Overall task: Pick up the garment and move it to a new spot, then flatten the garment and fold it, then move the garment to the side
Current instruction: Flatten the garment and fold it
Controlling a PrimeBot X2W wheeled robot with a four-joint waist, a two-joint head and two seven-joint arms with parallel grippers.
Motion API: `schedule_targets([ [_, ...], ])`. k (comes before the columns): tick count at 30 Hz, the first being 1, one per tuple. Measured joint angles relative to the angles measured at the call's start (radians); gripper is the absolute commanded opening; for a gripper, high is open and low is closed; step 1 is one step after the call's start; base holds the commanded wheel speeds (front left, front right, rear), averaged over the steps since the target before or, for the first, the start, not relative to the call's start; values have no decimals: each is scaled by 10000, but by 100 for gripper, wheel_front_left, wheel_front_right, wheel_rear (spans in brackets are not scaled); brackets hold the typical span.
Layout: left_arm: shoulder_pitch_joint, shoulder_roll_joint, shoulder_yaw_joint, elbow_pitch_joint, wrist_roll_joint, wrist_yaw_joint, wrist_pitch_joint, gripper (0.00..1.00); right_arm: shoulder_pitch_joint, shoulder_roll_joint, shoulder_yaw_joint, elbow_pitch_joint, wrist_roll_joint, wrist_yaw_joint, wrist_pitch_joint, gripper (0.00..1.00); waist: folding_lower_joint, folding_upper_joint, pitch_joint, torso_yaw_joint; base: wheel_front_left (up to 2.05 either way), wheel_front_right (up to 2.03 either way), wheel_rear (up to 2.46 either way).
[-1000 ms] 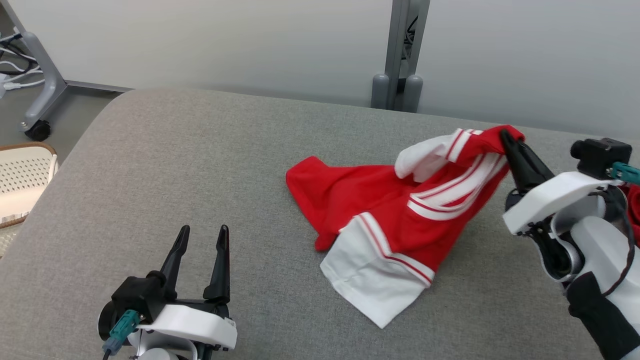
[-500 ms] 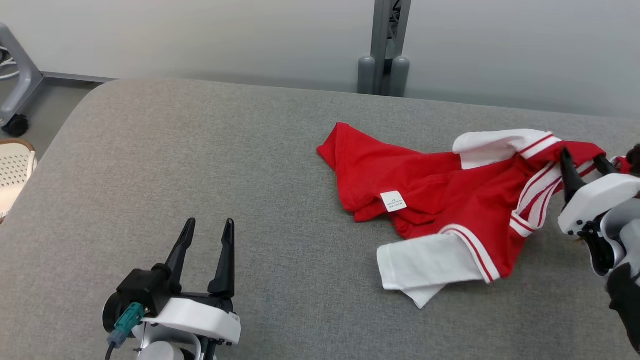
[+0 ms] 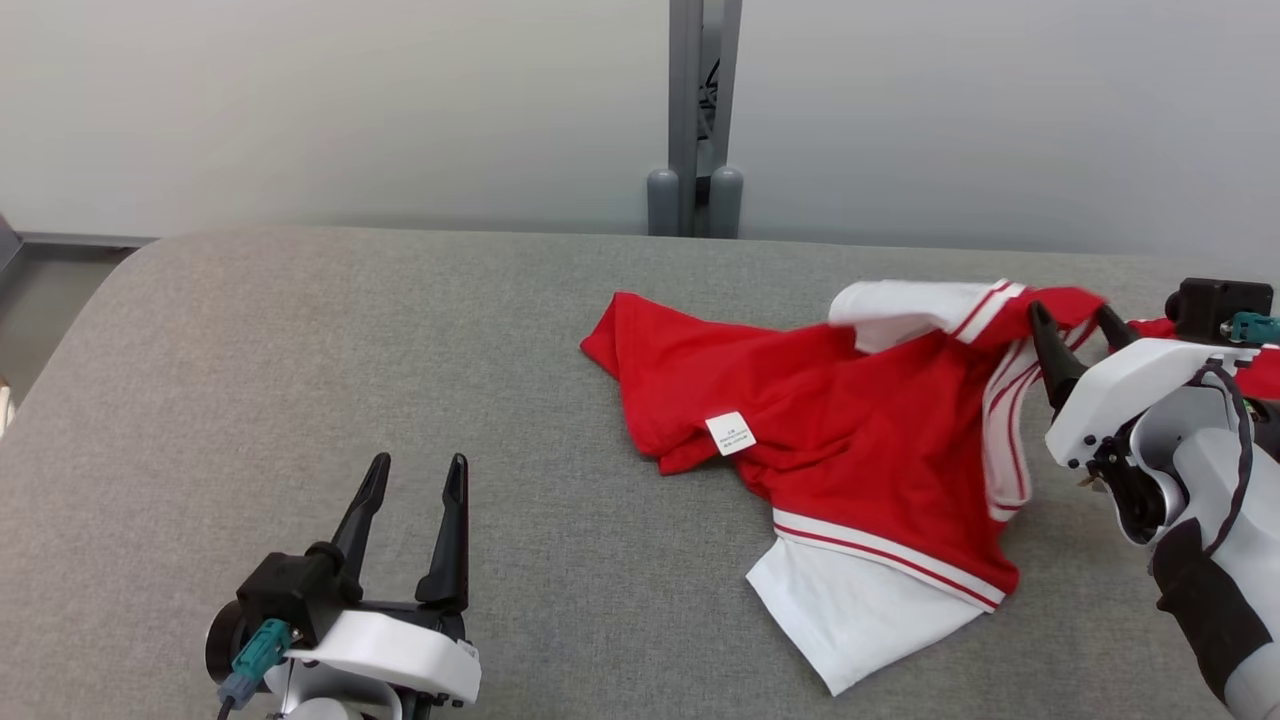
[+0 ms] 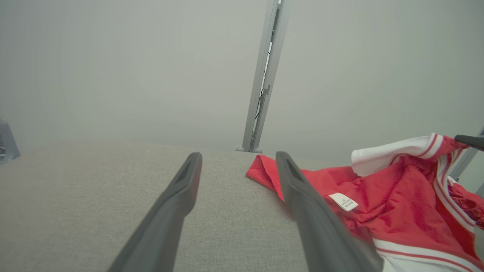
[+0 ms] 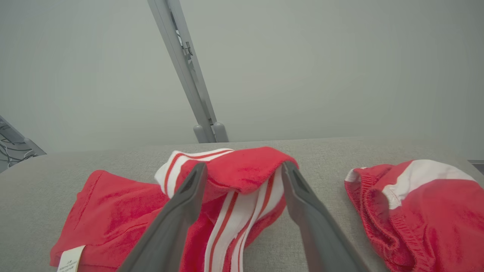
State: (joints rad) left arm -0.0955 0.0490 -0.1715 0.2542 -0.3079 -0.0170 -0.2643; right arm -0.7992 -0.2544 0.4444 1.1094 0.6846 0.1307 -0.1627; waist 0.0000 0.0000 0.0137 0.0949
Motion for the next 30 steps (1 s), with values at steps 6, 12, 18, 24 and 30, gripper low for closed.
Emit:
schedule_targets([
  [6, 84, -4, -33, -6, -2, 6, 0, 100, 209, -217, 240, -416, 727, -2, 1225, 100, 0, 0, -183, -172, 0, 0, 0],
  [12, 99, -2, -31, -21, -10, 6, 0, 100, 531, -731, 675, -1494, 752, -2, 456, 100, 0, 0, -192, -154, 0, 0, 0],
  [18, 101, -4, 115, -198, -17, 46, 0, 100, 1279, -976, 838, -2851, -94, 0, -915, 100, 0, 0, -154, -157, 0, 0, 0],
  [24, 101, 4, 307, -506, -33, 96, 0, 100, 3365, -357, -1768, -5728, -2305, 0, -989, 100, 0, 0, -66, -319, 0, 0, 0],
  [30, 104, -2, 326, -759, -13, 113, 0, 100, 6029, 1026, -3051, -7714, -3659, 0, -989, 100, 0, 0, -23, -447, 0, 0, 0],
])
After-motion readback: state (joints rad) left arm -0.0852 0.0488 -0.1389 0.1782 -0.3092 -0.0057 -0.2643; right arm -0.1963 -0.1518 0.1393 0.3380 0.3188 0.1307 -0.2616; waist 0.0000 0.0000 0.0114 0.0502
